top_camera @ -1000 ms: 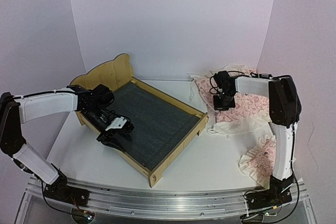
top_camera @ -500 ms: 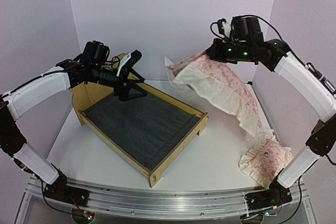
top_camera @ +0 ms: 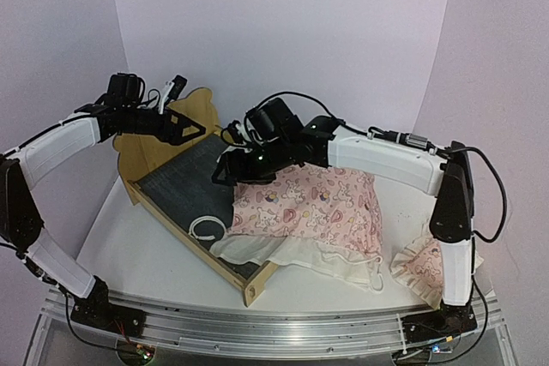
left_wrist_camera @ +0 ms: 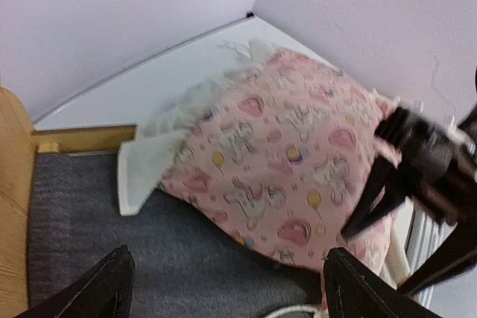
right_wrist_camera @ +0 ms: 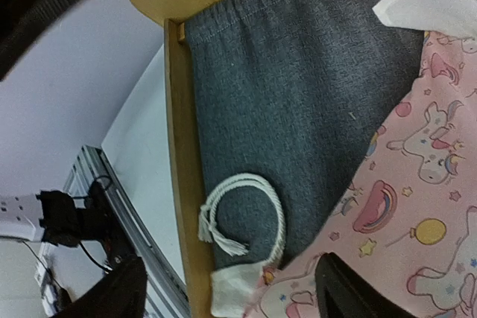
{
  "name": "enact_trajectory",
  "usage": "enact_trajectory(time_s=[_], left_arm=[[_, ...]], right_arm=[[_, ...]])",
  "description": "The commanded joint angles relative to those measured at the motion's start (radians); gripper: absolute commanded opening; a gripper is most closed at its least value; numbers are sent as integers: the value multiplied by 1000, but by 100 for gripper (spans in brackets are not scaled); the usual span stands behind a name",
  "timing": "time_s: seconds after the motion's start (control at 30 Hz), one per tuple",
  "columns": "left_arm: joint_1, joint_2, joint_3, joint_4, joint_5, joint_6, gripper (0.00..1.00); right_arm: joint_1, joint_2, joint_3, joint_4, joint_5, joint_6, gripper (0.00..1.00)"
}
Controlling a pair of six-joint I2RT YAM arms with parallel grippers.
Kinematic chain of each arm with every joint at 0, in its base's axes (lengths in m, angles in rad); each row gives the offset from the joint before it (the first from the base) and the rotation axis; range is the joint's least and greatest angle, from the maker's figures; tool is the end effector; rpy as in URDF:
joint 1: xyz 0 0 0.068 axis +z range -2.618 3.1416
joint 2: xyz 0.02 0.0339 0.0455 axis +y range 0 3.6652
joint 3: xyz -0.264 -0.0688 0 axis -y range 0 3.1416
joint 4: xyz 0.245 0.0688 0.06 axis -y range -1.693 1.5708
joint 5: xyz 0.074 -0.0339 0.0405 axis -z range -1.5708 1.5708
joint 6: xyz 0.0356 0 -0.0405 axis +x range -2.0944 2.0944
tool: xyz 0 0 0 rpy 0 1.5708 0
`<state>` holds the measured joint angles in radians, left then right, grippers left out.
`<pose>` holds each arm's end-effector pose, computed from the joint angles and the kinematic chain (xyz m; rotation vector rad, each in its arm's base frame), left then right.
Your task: Set up the pet bed
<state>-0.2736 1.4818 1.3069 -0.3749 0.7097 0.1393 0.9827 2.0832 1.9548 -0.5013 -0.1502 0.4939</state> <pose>0.3157 -0.1127 0.3401 0.8305 1.9052 -0.8288 0.2665 0.4093 0.3074 -0.6620 2.2794 0.9440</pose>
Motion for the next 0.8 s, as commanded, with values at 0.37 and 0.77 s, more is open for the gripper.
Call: enact_trajectory(time_s=[0.37,0.77], left_arm=[[-309,-115,-297,-229,40,491,86],[-399,-52,-457,171,-67,320,85]], right_arm=[[-345,-898,-940,-265,314,-88,82],[-357,-1009,-1453,31,192,130,72]])
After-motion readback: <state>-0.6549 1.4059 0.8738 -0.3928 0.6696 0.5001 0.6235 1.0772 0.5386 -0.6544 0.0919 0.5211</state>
